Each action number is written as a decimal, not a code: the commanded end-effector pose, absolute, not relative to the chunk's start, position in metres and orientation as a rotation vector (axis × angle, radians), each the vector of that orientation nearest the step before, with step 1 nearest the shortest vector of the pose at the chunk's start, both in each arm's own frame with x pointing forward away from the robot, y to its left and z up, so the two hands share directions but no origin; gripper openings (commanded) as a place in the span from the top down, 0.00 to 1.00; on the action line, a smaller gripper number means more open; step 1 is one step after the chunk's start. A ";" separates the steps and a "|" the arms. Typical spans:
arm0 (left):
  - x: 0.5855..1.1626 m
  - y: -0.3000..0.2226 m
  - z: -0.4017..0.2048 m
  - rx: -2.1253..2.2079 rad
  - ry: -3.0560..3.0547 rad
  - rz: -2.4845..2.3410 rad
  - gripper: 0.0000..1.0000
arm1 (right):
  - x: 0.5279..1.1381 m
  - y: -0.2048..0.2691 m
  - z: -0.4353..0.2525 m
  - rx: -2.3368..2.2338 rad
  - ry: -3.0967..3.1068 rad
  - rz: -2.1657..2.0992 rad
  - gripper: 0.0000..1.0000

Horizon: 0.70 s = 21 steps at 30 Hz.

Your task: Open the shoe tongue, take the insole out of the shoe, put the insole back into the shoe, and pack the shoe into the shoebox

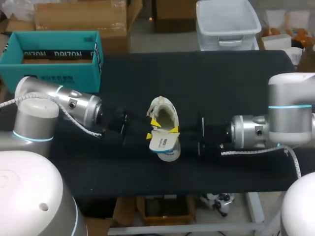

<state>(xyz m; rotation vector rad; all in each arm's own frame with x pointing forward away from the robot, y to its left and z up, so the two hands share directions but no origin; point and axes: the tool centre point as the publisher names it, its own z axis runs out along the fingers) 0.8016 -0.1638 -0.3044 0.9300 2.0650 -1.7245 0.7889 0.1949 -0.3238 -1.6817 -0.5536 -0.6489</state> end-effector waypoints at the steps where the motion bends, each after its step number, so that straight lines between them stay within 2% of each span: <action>1: 0.805 -0.167 -0.307 0.930 2.070 -1.724 0.88 | 0.788 0.193 -0.325 -1.690 -0.550 -0.657 1.00; 2: 0.806 -0.167 -0.308 0.931 2.081 -1.718 0.95 | 0.789 0.193 -0.326 -1.696 -0.549 -0.659 1.00; 3: 0.807 -0.168 -0.309 0.934 2.086 -1.715 0.96 | 0.790 0.193 -0.327 -1.704 -0.549 -0.658 1.00; 6: 0.809 -0.170 -0.313 0.936 2.104 -1.705 0.89 | 0.793 0.191 -0.328 -1.705 -0.551 -0.668 1.00; 11: 0.814 -0.171 -0.316 0.928 2.117 -1.698 0.86 | 0.796 0.187 -0.329 -1.704 -0.555 -0.688 1.00; 13: 0.815 -0.172 -0.316 0.927 2.121 -1.696 0.81 | 0.797 0.186 -0.329 -1.700 -0.557 -0.695 1.00; 14: 0.815 -0.172 -0.317 0.929 2.124 -1.692 0.73 | 0.798 0.186 -0.330 -1.695 -0.558 -0.697 1.00; 15: 0.816 -0.173 -0.317 0.930 2.126 -1.690 0.73 | 0.799 0.186 -0.331 -1.695 -0.559 -0.698 1.00; 18: 0.816 -0.173 -0.318 0.931 2.131 -1.685 0.75 | 0.801 0.185 -0.332 -1.690 -0.562 -0.701 1.00; 19: 0.817 -0.173 -0.318 0.931 2.134 -1.681 0.93 | 0.802 0.185 -0.333 -1.688 -0.562 -0.700 1.00; 20: 0.817 -0.174 -0.319 0.929 2.137 -1.677 1.00 | 0.802 0.185 -0.334 -1.688 -0.563 -0.699 1.00; 21: 0.818 -0.174 -0.320 0.929 2.139 -1.675 1.00 | 0.803 0.184 -0.335 -1.688 -0.563 -0.699 1.00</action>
